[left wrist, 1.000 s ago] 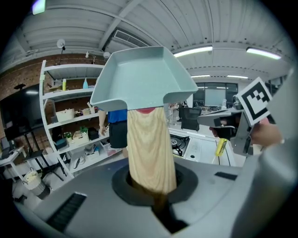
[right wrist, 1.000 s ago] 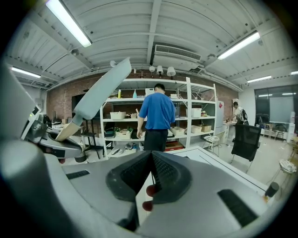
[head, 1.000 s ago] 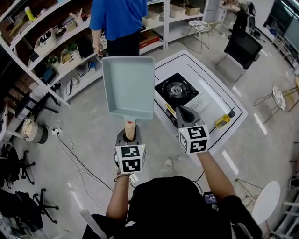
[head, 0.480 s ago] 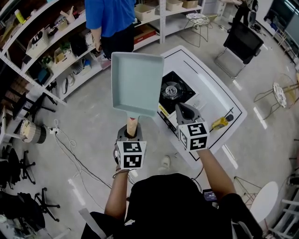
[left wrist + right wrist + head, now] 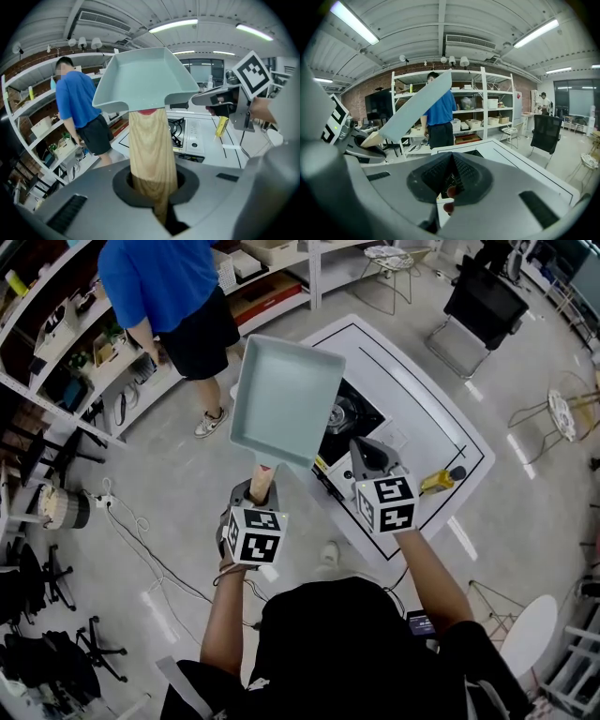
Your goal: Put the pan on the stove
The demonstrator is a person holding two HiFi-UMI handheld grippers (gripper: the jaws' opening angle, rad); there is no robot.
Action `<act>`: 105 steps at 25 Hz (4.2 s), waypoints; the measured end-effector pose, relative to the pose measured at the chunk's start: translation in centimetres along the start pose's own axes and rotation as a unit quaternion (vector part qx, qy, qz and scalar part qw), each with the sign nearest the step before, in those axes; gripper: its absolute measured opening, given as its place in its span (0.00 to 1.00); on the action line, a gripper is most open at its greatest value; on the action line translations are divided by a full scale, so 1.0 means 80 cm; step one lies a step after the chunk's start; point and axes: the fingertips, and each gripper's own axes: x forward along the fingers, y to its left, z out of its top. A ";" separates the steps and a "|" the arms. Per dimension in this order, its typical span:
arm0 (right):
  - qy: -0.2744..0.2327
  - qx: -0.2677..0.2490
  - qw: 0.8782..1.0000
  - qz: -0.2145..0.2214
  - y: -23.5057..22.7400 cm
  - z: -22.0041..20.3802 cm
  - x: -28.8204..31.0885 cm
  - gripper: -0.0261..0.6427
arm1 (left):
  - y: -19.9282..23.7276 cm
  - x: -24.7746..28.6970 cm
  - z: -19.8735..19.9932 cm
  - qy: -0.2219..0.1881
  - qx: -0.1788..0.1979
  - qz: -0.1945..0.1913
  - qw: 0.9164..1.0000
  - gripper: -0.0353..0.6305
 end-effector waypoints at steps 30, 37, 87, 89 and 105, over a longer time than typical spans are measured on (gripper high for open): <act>0.051 0.001 0.999 0.006 -0.031 -0.044 0.046 0.04 | -0.010 0.137 -0.021 0.168 0.135 -0.107 0.971 0.07; 0.061 0.003 0.998 0.006 -0.032 -0.049 0.048 0.04 | -0.013 0.159 -0.024 0.198 0.161 -0.129 0.958 0.07; 0.097 0.005 0.995 0.008 -0.040 -0.085 0.055 0.04 | -0.010 0.204 -0.040 0.264 0.203 -0.193 0.923 0.11; 0.097 0.005 0.995 0.008 -0.040 -0.083 0.055 0.04 | -0.011 0.203 -0.037 0.262 0.200 -0.199 0.923 0.17; 0.086 -0.008 0.996 0.009 -0.017 -0.067 0.038 0.04 | -0.003 0.175 -0.023 0.212 0.176 -0.185 0.943 0.24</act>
